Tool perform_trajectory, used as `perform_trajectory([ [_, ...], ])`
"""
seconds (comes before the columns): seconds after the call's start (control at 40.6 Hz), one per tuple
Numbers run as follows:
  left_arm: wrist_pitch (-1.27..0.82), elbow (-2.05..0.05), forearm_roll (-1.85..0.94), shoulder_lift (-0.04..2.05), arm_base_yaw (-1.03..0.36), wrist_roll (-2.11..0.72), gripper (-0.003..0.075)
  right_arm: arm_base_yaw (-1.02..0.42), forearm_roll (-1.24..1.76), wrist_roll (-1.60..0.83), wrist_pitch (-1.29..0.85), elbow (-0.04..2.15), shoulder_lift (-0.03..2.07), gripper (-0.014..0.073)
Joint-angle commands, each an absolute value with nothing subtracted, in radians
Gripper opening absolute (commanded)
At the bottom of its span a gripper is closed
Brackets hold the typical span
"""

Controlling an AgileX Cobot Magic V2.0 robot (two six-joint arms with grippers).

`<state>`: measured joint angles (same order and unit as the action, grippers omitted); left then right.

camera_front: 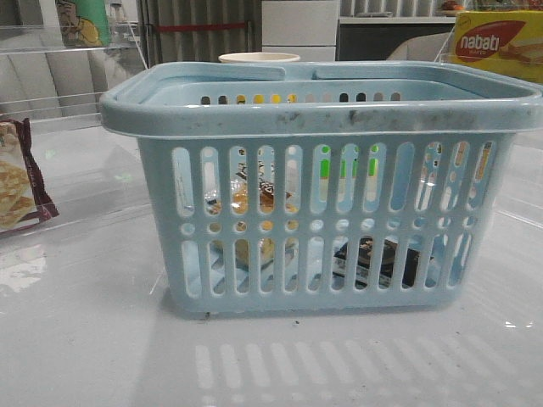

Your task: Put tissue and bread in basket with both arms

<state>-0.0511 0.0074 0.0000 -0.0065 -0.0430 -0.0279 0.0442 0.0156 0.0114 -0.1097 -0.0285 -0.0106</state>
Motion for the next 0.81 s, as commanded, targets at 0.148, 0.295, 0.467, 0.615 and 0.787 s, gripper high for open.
perform_trajectory([
  [0.148, 0.037, 0.007, 0.000, -0.024, -0.040, -0.018, 0.0091, 0.049, 0.022, 0.000, 0.000, -0.030, -0.029, 0.0055],
  [0.295, 0.037, 0.007, 0.000, -0.024, -0.040, -0.018, 0.0091, 0.050, 0.022, 0.000, 0.026, -0.030, -0.029, 0.0055],
  [0.467, 0.037, 0.007, 0.000, -0.024, -0.040, -0.018, 0.0091, 0.050, 0.008, 0.000, 0.061, -0.030, -0.029, 0.0055],
  [0.615, 0.037, 0.007, 0.000, -0.024, -0.040, -0.018, 0.0091, 0.050, 0.008, 0.000, 0.111, -0.030, -0.029, 0.0055],
  [0.787, 0.037, 0.007, 0.000, -0.024, -0.040, -0.018, 0.0091, 0.050, 0.008, 0.000, 0.109, -0.030, -0.029, 0.0055],
])
